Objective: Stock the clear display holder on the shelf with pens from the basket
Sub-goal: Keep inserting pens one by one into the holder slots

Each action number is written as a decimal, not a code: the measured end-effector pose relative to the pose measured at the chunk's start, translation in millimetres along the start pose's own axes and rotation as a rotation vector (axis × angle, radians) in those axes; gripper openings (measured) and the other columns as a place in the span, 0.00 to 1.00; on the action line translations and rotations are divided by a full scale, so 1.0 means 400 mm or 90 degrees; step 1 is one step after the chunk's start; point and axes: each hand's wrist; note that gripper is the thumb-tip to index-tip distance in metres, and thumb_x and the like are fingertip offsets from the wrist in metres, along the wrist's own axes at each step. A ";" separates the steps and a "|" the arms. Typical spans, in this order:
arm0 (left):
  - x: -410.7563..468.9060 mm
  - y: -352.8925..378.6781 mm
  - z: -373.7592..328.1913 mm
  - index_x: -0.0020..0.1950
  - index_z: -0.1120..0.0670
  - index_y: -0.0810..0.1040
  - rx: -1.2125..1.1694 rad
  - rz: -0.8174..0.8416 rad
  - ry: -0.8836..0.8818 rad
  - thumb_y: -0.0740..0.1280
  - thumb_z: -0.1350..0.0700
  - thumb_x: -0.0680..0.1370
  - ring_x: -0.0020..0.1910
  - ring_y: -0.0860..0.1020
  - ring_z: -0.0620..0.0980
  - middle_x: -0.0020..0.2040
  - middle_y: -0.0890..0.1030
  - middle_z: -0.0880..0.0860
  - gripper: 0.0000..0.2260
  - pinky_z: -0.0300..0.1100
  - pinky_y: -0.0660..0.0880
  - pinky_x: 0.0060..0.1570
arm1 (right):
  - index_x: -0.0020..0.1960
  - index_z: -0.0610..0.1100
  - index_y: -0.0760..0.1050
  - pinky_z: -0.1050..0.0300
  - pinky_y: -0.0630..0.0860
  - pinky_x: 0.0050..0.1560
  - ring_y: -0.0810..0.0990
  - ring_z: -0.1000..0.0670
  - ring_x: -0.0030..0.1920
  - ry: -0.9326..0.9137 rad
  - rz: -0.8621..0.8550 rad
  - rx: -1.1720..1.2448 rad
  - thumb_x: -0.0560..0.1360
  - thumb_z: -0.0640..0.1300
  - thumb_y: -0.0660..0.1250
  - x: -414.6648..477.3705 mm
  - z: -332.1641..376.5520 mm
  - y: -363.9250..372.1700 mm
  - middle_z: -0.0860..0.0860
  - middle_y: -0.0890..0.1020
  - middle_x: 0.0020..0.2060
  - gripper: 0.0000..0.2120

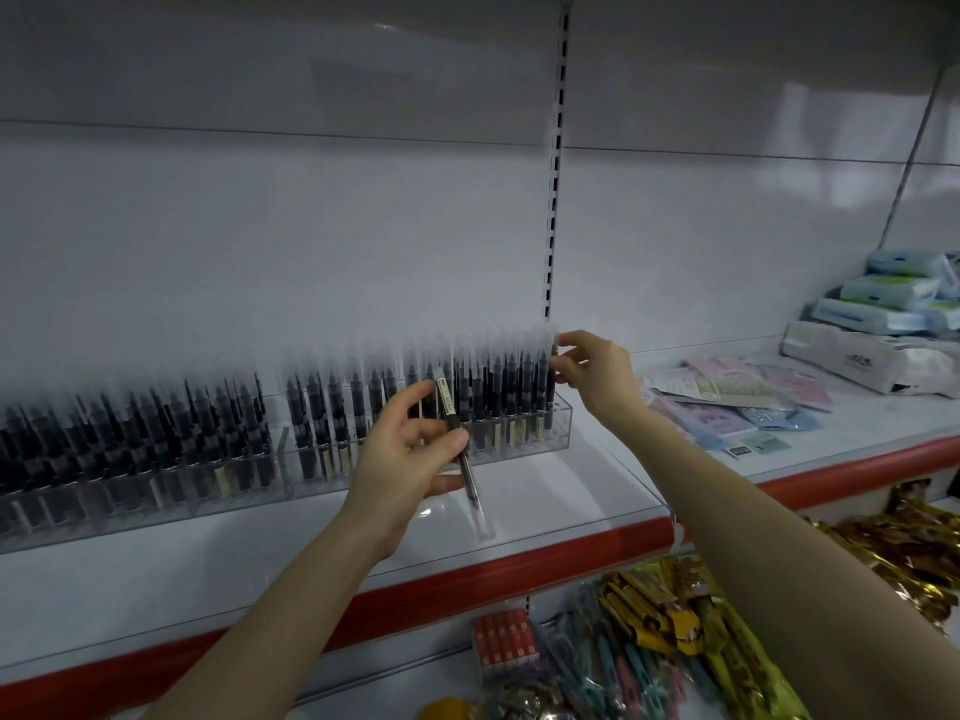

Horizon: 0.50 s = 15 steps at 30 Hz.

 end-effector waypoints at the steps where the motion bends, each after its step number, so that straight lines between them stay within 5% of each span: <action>1: -0.001 0.000 -0.001 0.64 0.42 0.68 0.000 0.001 0.002 0.68 0.64 0.75 0.49 0.80 0.53 0.49 0.79 0.55 0.24 0.42 0.80 0.39 | 0.56 0.38 0.76 0.50 0.78 0.49 0.80 0.46 0.38 0.004 0.001 0.000 0.75 0.36 0.66 -0.002 -0.005 0.001 0.46 0.79 0.38 0.10; 4: -0.003 0.002 -0.005 0.61 0.37 0.67 0.003 0.002 0.011 0.68 0.64 0.75 0.47 0.80 0.51 0.46 0.78 0.54 0.25 0.41 0.80 0.38 | 0.56 0.38 0.76 0.49 0.78 0.49 0.79 0.46 0.38 0.007 -0.003 0.003 0.75 0.36 0.66 -0.002 -0.013 0.003 0.46 0.79 0.37 0.10; 9: -0.001 0.003 -0.012 0.72 0.40 0.60 0.003 0.001 -0.004 0.68 0.64 0.74 0.44 0.79 0.51 0.46 0.74 0.57 0.33 0.42 0.80 0.38 | 0.57 0.39 0.76 0.48 0.79 0.49 0.80 0.46 0.39 0.015 0.000 0.002 0.76 0.38 0.66 0.000 -0.015 0.004 0.46 0.80 0.38 0.10; 15: 0.005 0.003 -0.019 0.64 0.45 0.66 -0.044 -0.045 -0.006 0.69 0.65 0.74 0.41 0.82 0.53 0.44 0.79 0.58 0.25 0.44 0.81 0.36 | 0.58 0.40 0.75 0.53 0.77 0.47 0.80 0.48 0.40 0.021 0.016 0.004 0.76 0.38 0.65 -0.002 -0.010 0.004 0.45 0.80 0.41 0.11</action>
Point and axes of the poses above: each hand's wrist, its own x-axis towards the middle knuckle, its own y-axis out of the palm, z = x × y
